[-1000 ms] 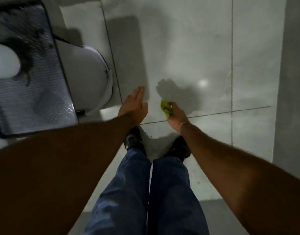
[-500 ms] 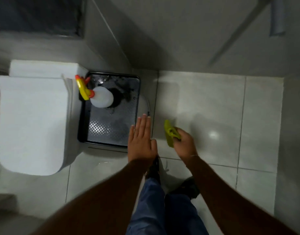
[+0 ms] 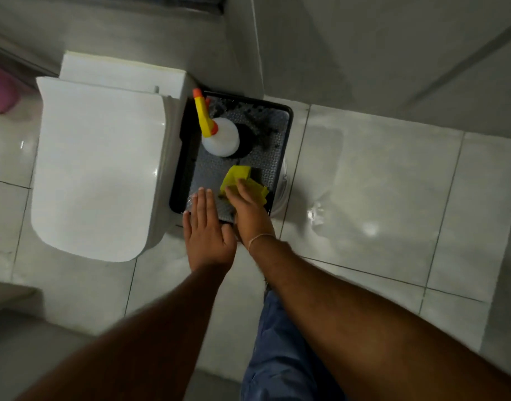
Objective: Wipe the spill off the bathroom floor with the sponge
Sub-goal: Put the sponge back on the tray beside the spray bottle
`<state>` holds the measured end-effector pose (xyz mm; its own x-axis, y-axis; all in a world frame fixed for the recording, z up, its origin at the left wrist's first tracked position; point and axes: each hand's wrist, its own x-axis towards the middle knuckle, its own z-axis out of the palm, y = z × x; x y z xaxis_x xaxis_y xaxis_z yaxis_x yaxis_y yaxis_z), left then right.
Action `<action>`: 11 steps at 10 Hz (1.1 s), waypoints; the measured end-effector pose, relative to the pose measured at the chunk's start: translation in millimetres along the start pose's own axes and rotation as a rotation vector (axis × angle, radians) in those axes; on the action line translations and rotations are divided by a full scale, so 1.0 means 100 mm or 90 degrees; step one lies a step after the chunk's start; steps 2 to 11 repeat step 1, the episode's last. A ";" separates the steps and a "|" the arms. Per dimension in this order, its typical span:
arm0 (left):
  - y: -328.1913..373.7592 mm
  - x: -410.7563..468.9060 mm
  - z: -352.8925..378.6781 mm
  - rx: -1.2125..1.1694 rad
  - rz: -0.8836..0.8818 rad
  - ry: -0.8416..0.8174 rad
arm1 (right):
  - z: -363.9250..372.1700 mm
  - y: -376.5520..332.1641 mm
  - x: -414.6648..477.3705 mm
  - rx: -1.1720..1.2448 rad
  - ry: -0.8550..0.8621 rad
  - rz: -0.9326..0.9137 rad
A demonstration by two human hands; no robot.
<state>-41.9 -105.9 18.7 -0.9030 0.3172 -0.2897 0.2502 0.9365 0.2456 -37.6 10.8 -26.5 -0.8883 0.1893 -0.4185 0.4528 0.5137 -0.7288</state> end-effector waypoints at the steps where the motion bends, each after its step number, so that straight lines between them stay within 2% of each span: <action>1: -0.03 0.01 -0.05 -0.004 -0.008 -0.001 | 0.18 0.06 -0.17 -0.175 -0.064 0.003; 11: -0.03 0.01 -0.05 -0.004 -0.008 -0.001 | 0.18 0.06 -0.17 -0.175 -0.064 0.003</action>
